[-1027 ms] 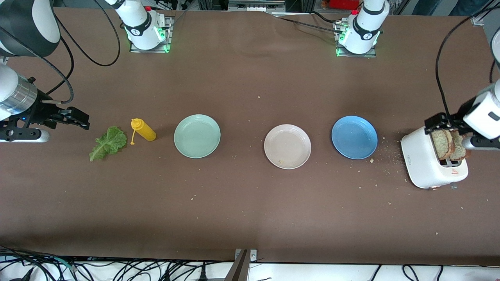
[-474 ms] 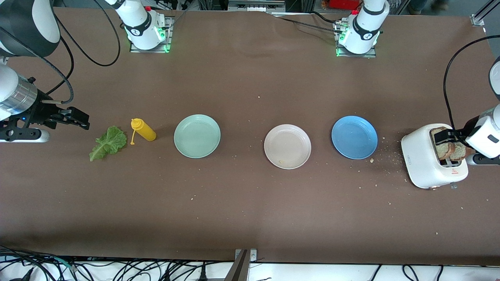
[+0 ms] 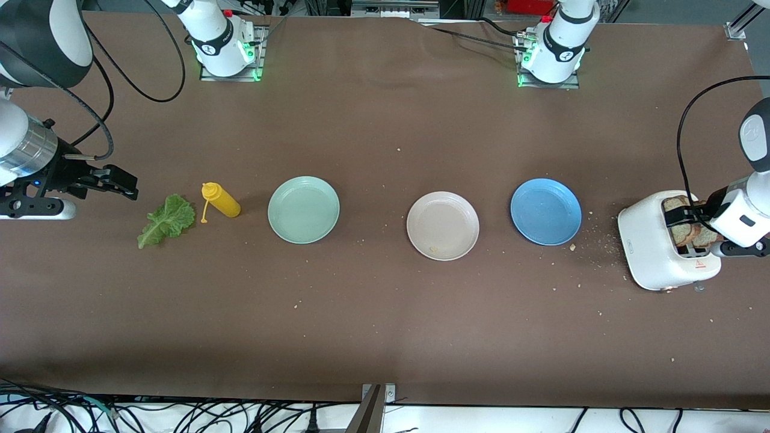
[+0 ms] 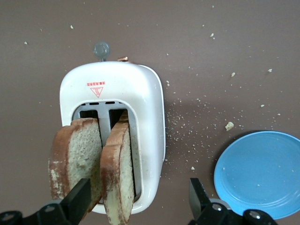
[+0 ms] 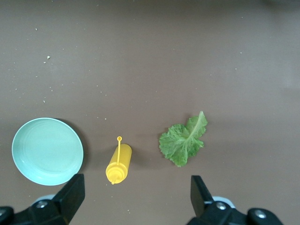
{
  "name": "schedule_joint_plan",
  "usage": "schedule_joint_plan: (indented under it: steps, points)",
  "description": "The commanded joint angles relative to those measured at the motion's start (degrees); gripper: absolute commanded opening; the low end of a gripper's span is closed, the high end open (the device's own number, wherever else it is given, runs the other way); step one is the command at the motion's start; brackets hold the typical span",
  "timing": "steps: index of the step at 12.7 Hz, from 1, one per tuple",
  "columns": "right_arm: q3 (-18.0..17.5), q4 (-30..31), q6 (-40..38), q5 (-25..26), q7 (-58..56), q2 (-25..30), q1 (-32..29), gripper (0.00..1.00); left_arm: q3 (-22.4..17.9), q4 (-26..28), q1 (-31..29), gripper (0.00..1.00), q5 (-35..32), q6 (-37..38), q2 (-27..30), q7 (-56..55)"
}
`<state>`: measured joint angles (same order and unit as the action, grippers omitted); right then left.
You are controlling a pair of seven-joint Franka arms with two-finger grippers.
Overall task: Make sandwich in beige plate with both arms
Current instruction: 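Lower the left gripper onto a bread slice in the toaster and grasp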
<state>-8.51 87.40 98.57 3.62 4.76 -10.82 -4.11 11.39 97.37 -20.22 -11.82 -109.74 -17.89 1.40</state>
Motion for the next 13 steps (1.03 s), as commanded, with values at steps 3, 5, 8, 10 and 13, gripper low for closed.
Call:
schedule_joint_plan:
  steps: [3,5,8,10,13]
  points:
    - [-0.19,0.31,0.48,0.77,0.51,0.27,-0.02,1.00,0.74,6.69,-2.45,0.83,-1.10,-5.04,2.34,0.71]
    - [-0.10,0.31,0.48,0.77,0.51,0.27,-0.02,1.00,0.74,7.14,-2.71,0.34,-1.10,-4.79,2.42,0.71]
    - [-0.10,0.23,0.48,0.95,0.43,0.27,-0.02,1.00,0.74,7.57,-3.42,0.00,-1.10,-3.91,2.33,1.24]
    - [-0.10,0.23,0.48,0.95,0.42,0.27,-0.02,1.00,0.65,7.14,-3.42,0.00,-1.10,-2.77,2.68,1.15]
    - [-0.10,0.23,0.48,0.95,0.60,0.27,-0.02,1.00,0.65,6.18,-3.94,0.00,-1.10,-0.31,4.09,1.15]
